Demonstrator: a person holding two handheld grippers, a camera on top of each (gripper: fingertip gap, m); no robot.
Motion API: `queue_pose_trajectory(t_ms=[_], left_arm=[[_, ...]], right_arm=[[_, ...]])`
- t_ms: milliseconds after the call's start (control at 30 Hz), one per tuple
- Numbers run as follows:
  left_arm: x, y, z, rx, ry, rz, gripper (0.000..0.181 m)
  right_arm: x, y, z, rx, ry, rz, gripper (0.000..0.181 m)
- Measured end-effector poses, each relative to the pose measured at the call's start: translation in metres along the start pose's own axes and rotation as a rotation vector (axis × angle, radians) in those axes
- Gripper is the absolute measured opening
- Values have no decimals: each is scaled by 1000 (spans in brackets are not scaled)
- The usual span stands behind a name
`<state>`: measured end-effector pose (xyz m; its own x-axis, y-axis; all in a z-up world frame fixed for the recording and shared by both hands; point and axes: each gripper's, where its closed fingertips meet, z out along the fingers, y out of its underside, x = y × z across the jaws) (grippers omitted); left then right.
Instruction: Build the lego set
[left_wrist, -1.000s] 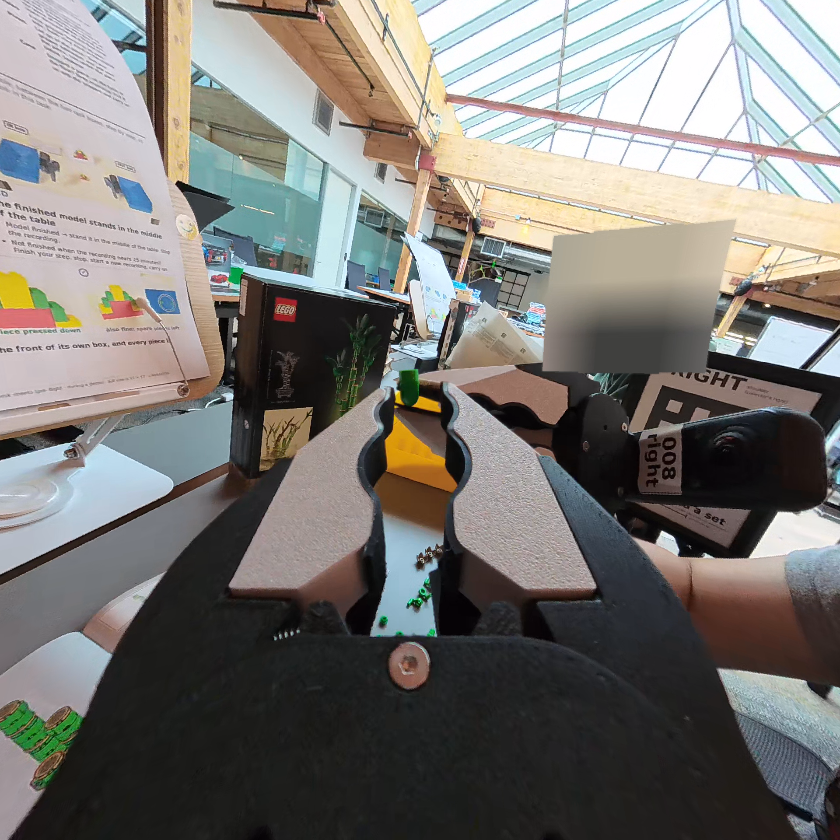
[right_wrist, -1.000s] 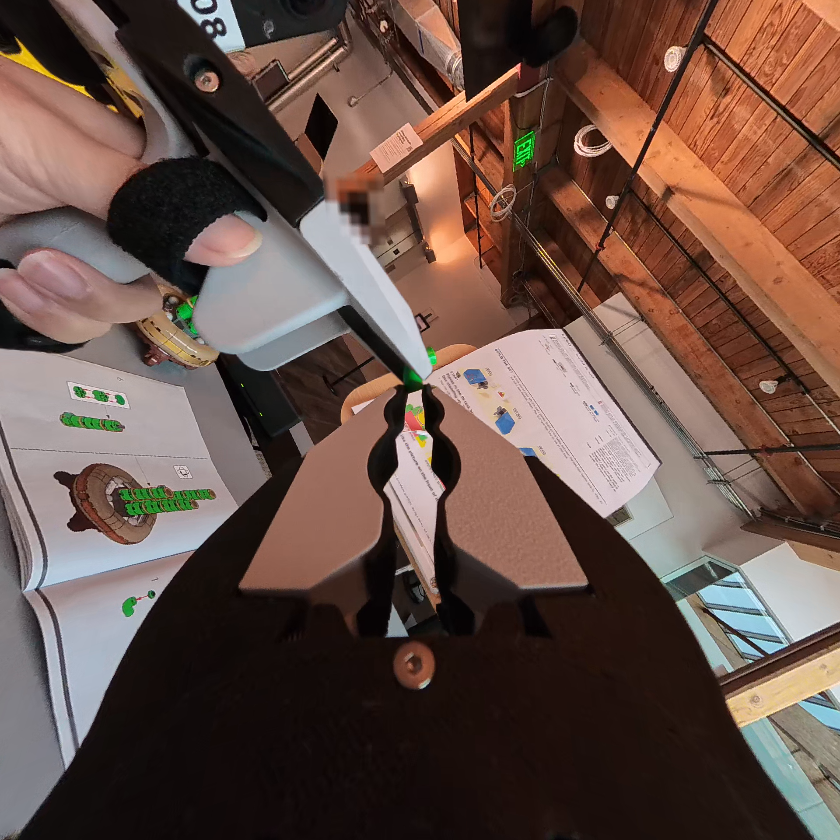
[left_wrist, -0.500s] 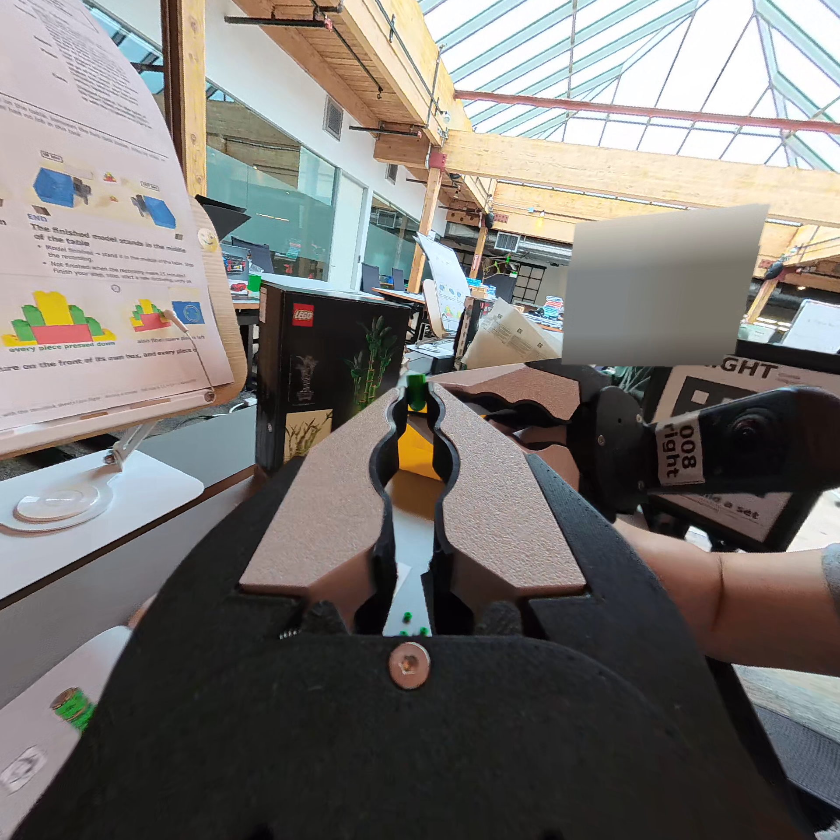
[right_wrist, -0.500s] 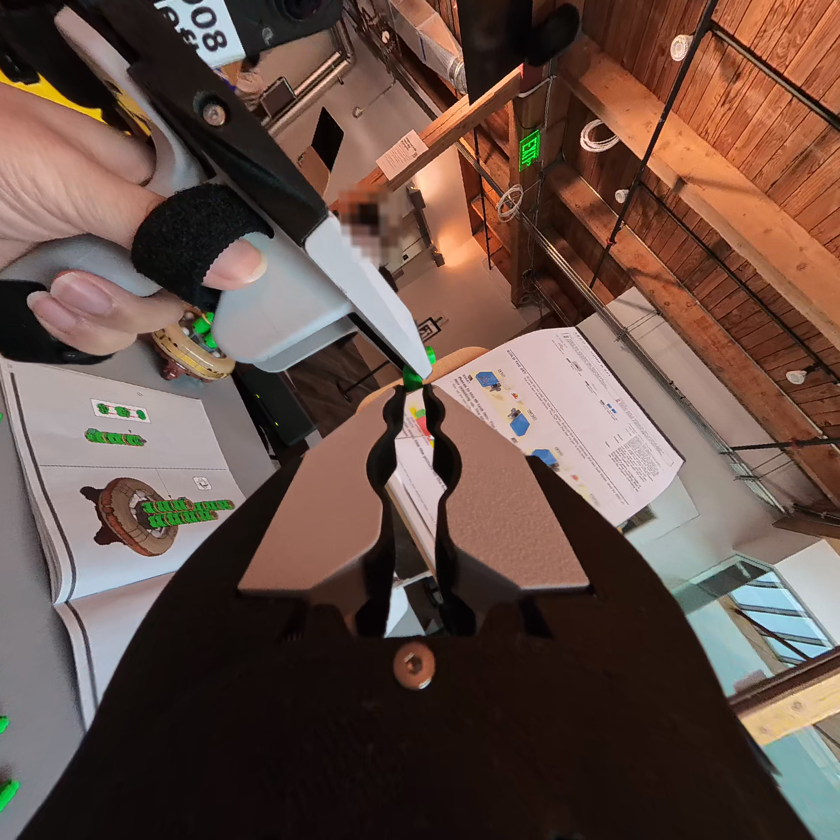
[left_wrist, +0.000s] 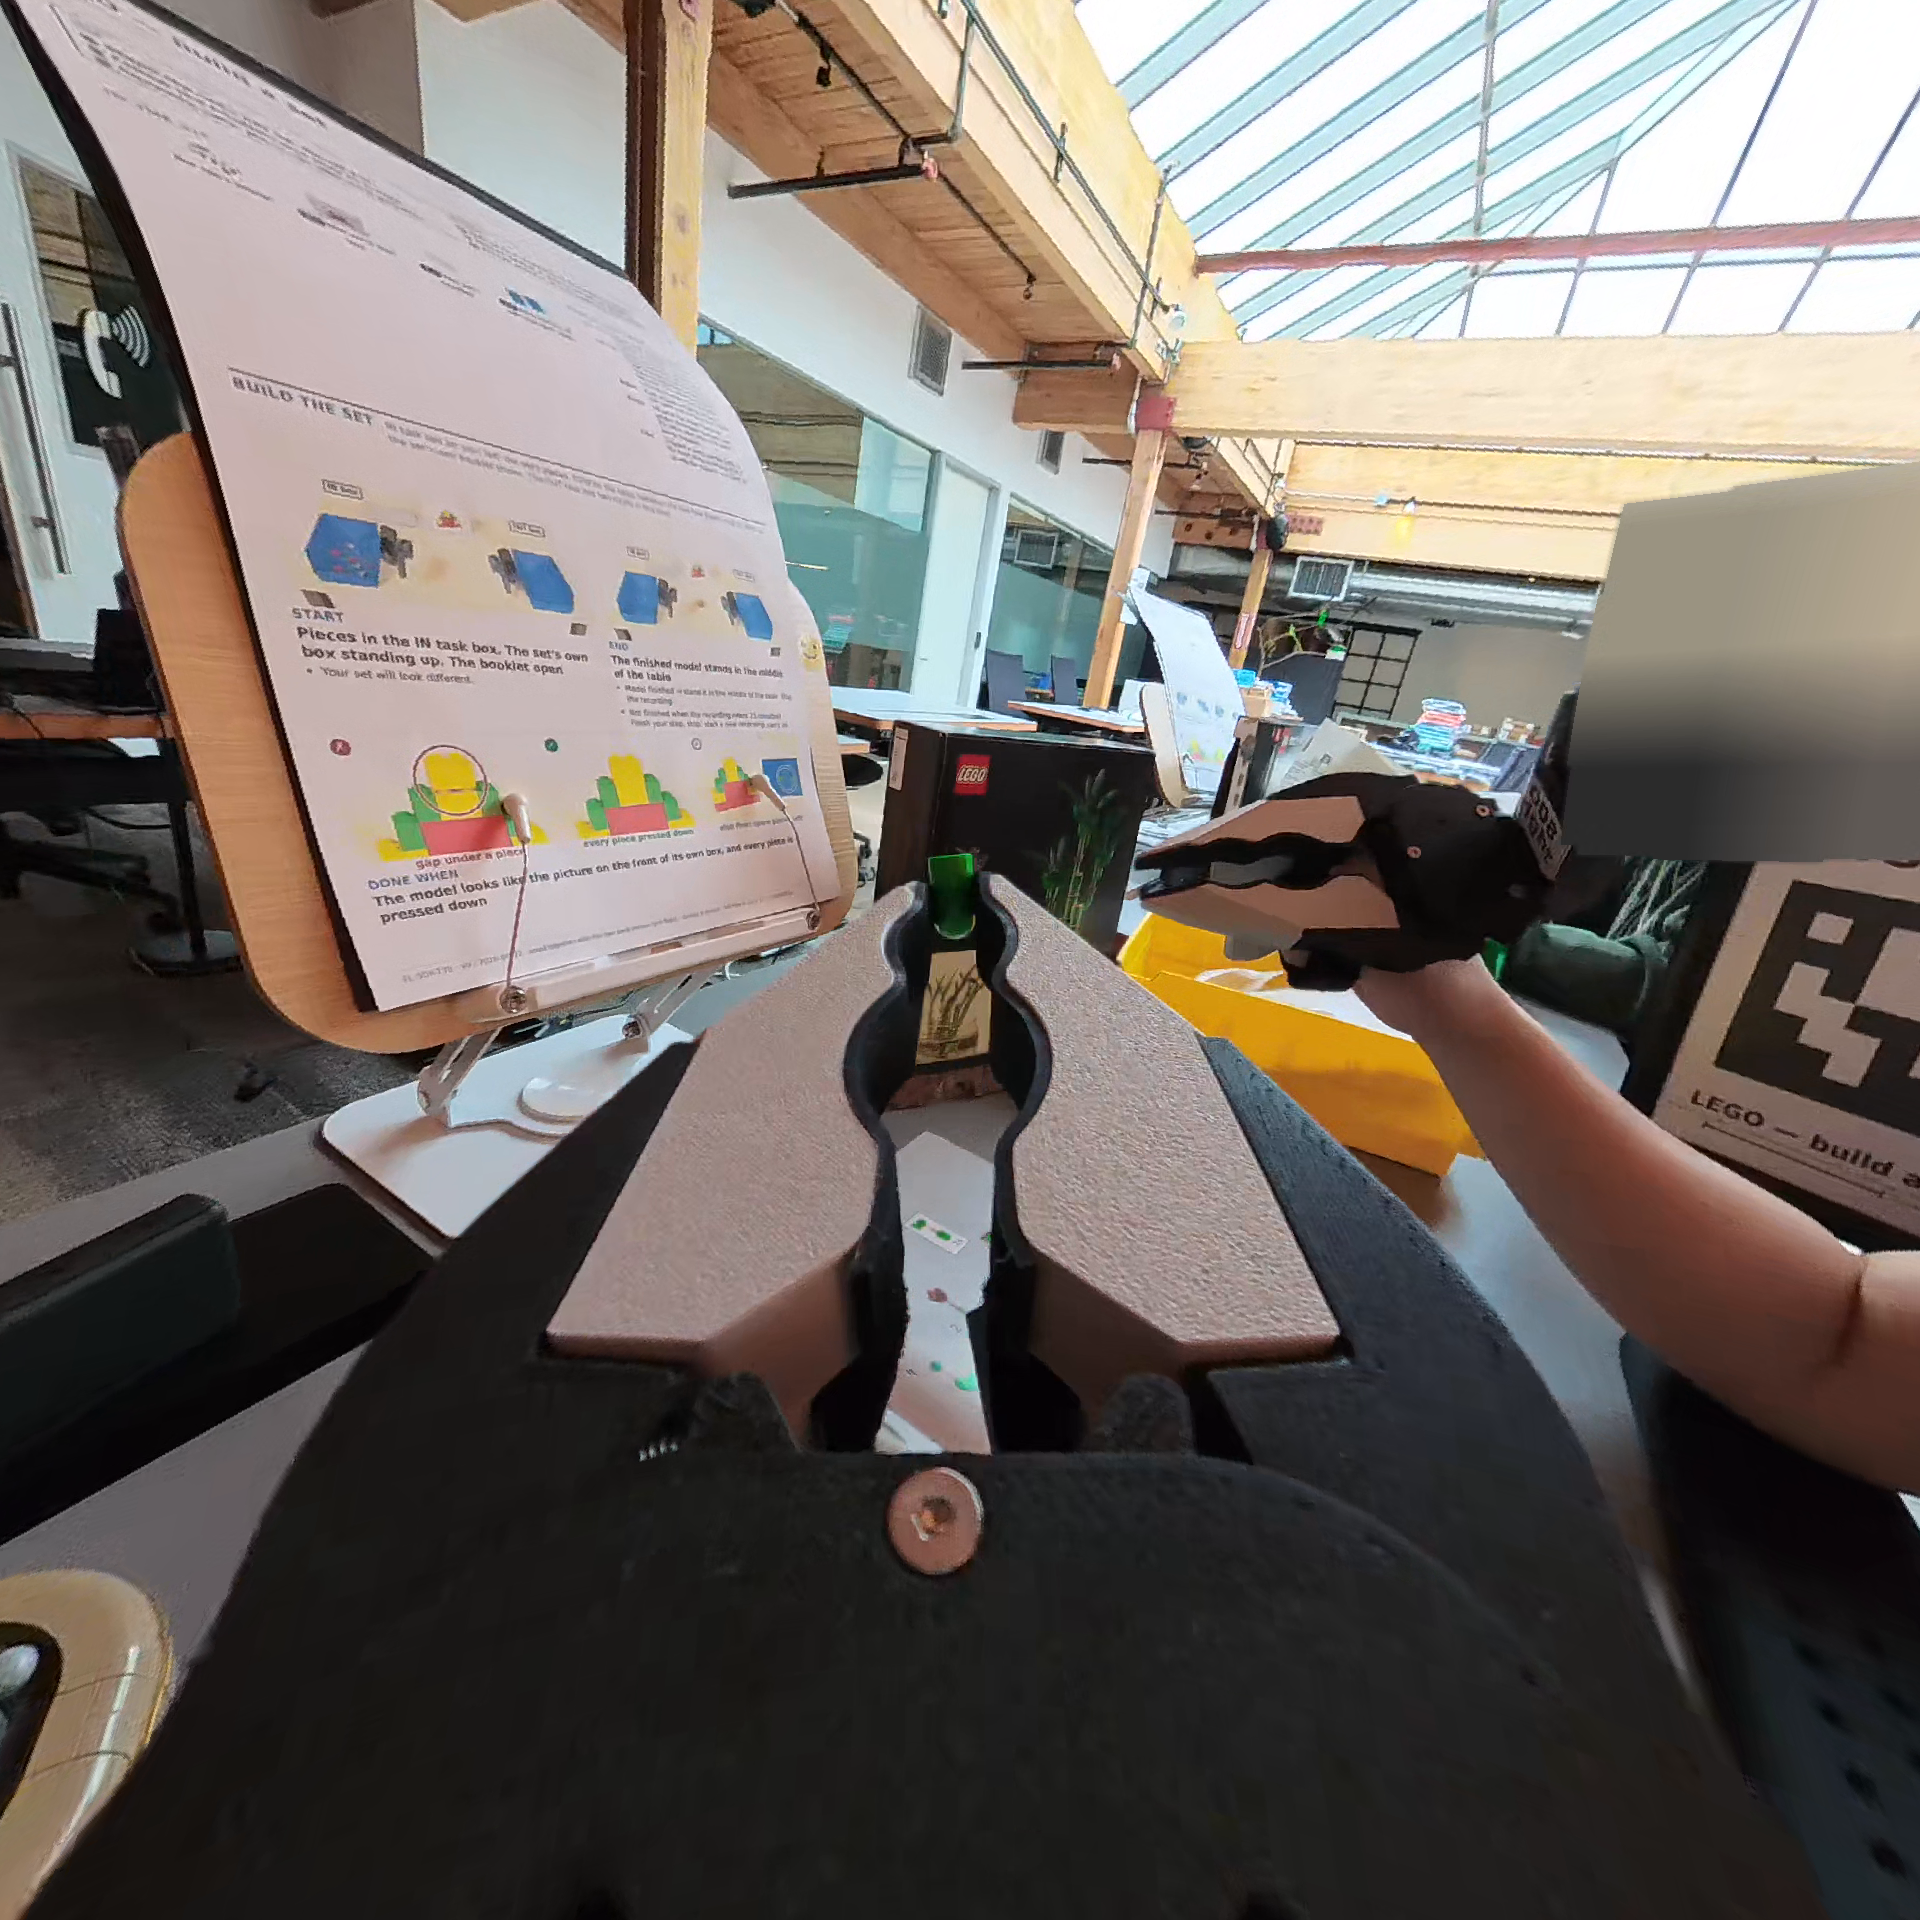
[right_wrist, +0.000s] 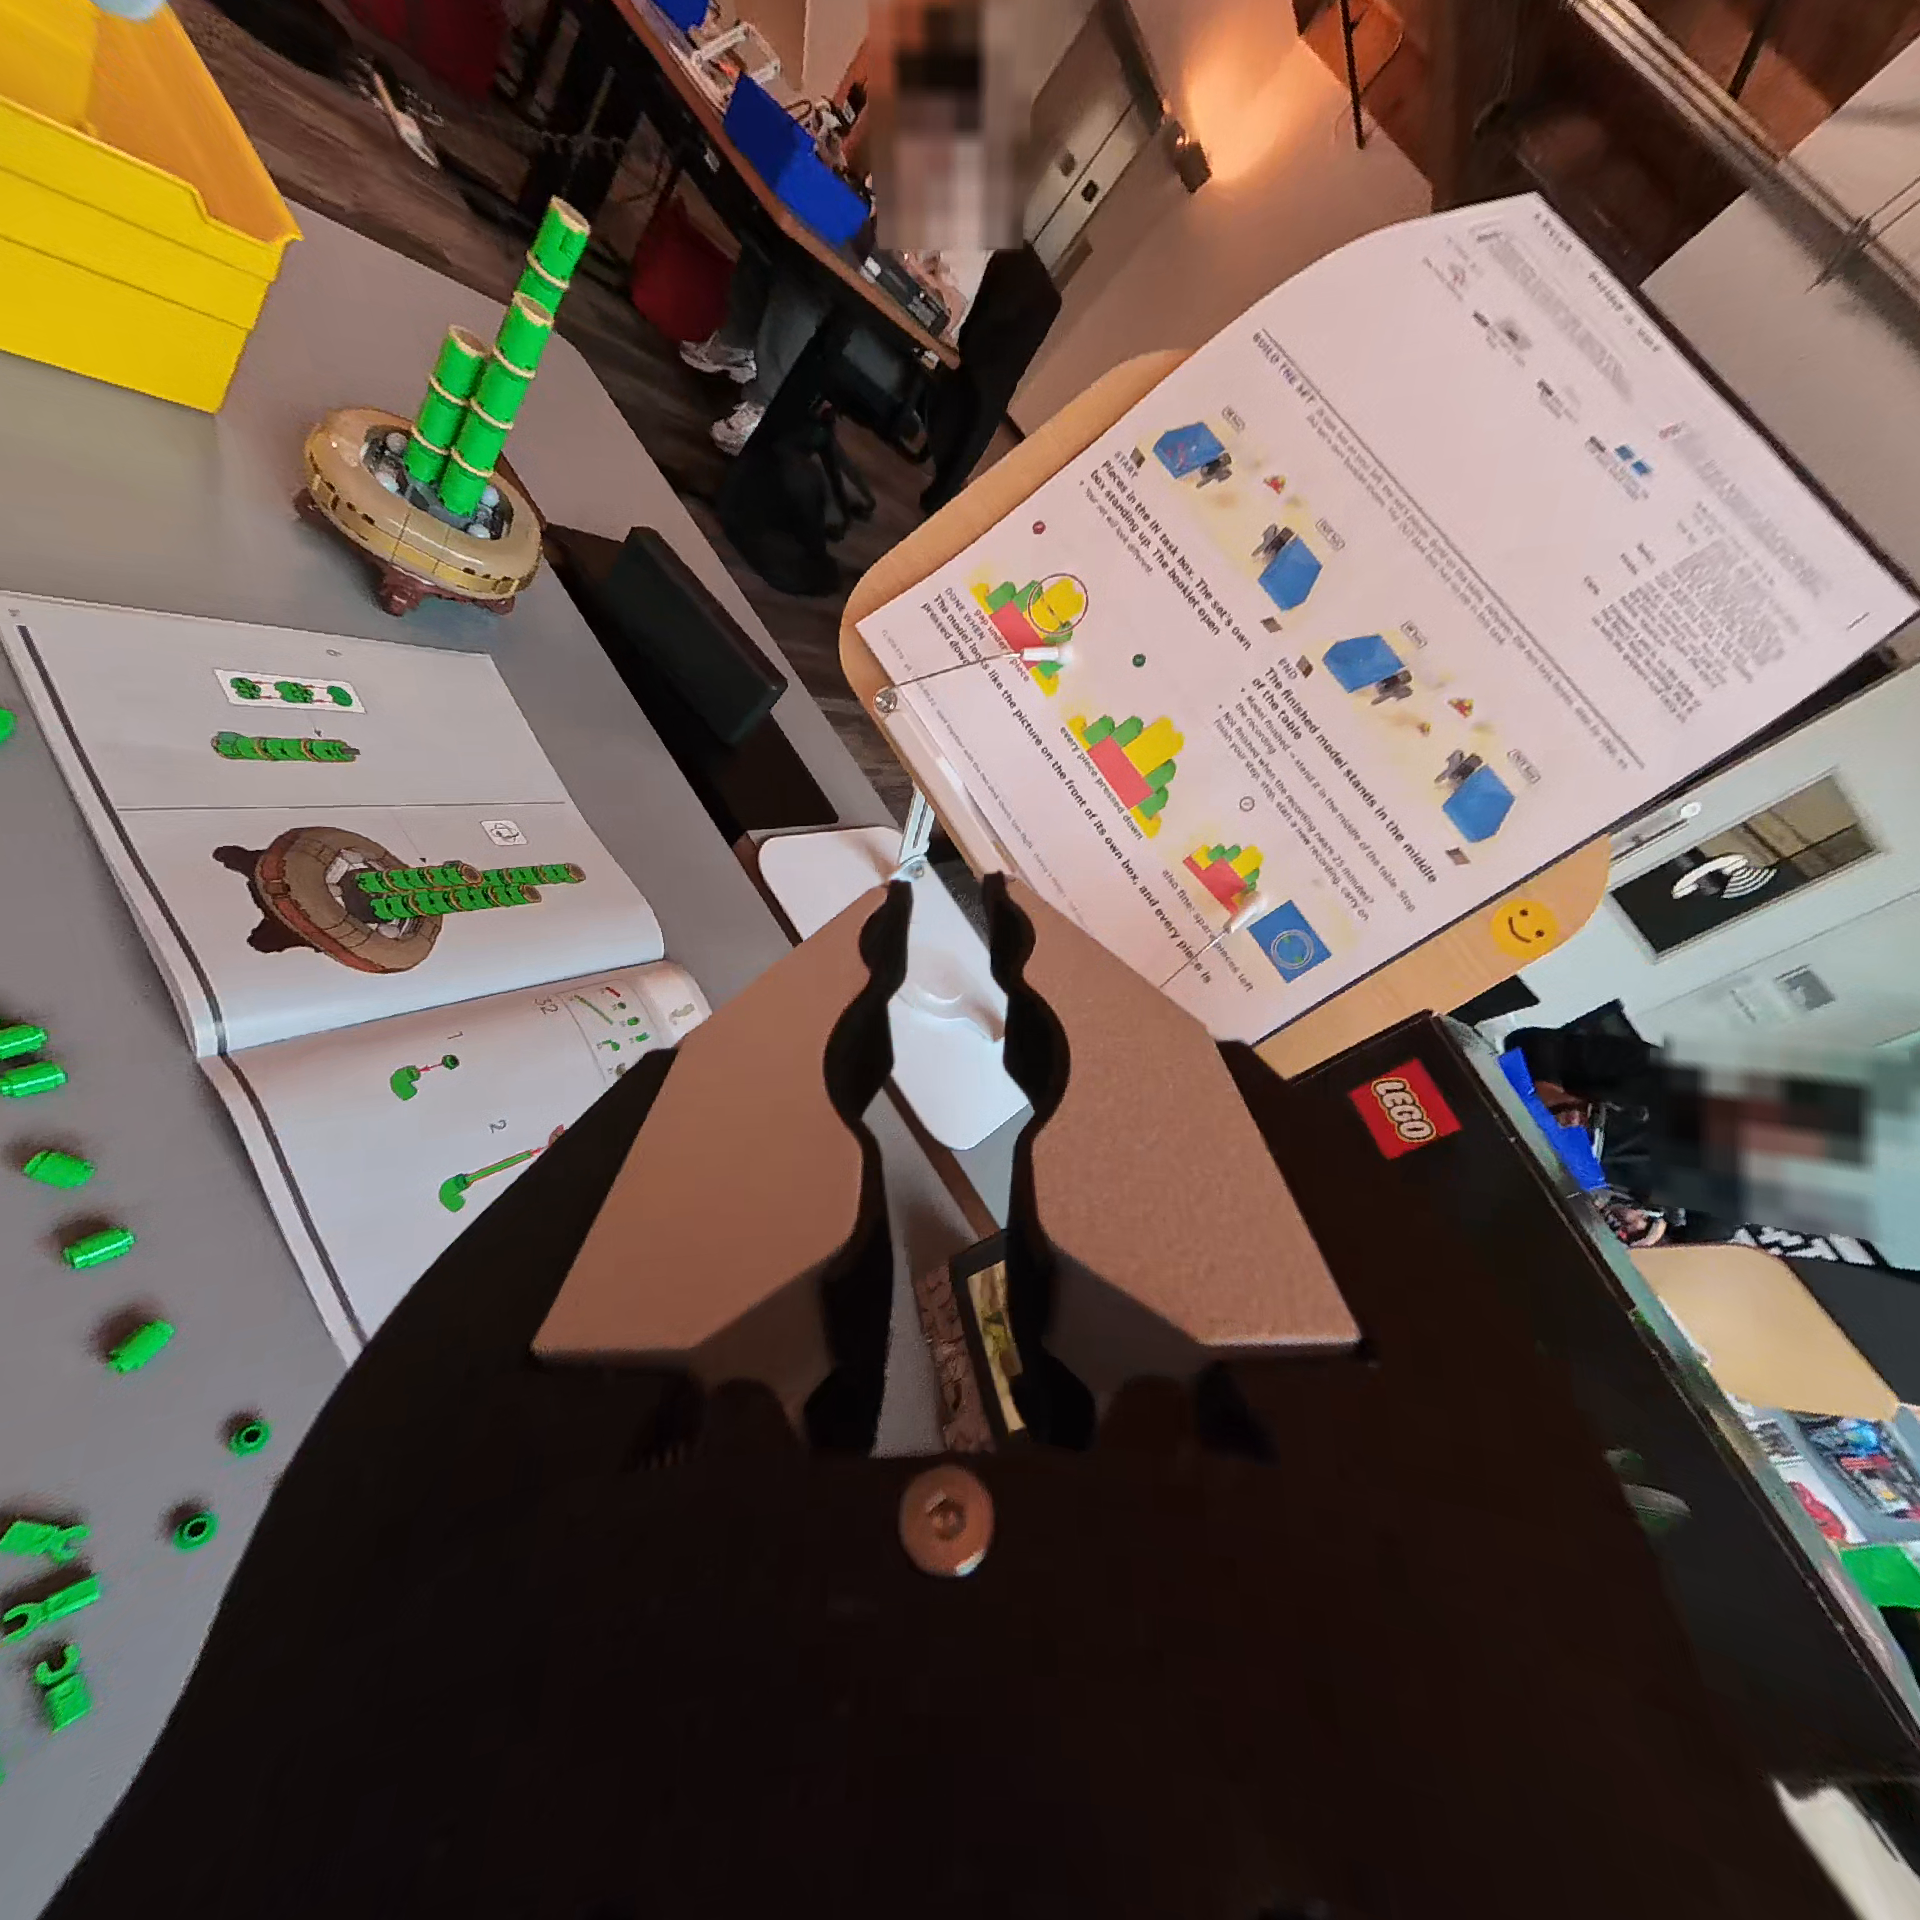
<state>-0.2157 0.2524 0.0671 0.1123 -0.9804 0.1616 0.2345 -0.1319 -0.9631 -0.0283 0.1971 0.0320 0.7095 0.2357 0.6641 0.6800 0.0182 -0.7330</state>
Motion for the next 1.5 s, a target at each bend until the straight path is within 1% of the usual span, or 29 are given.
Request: queue_pose_trajectory(t_ms=[67, 133, 167, 233, 267, 333, 367, 400, 500, 600, 667, 800, 933, 1033, 1100, 1167, 1233, 1367, 1500], left_arm=[[3, 1, 1, -5, 6, 14, 5], [10, 3, 4, -12, 40, 12, 5], [15, 4, 7, -17, 61, 12, 5], [28, 7, 13, -26, 109, 24, 5], [35, 10, 16, -33, 131, 31, 5], [44, 15, 22, -50, 164, 42, 5], [48, 18, 24, -60, 175, 44, 5], [50, 20, 26, -70, 184, 45, 5], [52, 26, 29, -94, 190, 54, 4], [51, 28, 29, -105, 189, 58, 5], [50, 28, 28, -105, 189, 60, 5], [50, 26, 26, -104, 191, 64, 5], [50, 25, 25, -106, 191, 71, 5], [49, 25, 25, -105, 192, 72, 5], [50, 25, 25, -103, 197, 63, 5], [52, 26, 26, -103, 205, 59, 5], [55, 26, 27, -106, 214, 61, 5], [59, 25, 26, -114, 221, 83, 5], [59, 22, 24, -115, 219, 103, 5]], right_arm=[[-9, 6, 4, -38, -53, 1, 14], [-30, 23, 6, -127, -198, 18, 12], [-49, 36, 4, -193, -328, 56, 11], [-97, 63, -17, -338, -664, 148, 11], [-113, 78, -26, -405, -762, 159, 10], [-132, 107, -34, -512, -862, 141, 6], [-143, 117, -39, -559, -921, 153, 5], [-149, 126, -40, -596, -949, 159, 4], [-161, 150, -38, -680, -973, 129, 2], [-168, 161, -38, -705, -1001, 131, 3], [-170, 164, -38, -696, -1004, 135, 4], [-174, 165, -40, -677, -1027, 151, 8], [-176, 162, -38, -607, -1008, 139, 10], [-172, 150, -39, -529, -983, 142, 11], [-168, 144, -39, -504, -955, 150, 11], [-167, 143, -36, -504, -934, 159, 11], [-173, 143, -32, -509, -934, 151, 11], [-187, 147, -27, -562, -943, 82, 13], [-189, 152, -26, -595, -938, 72, 13]])
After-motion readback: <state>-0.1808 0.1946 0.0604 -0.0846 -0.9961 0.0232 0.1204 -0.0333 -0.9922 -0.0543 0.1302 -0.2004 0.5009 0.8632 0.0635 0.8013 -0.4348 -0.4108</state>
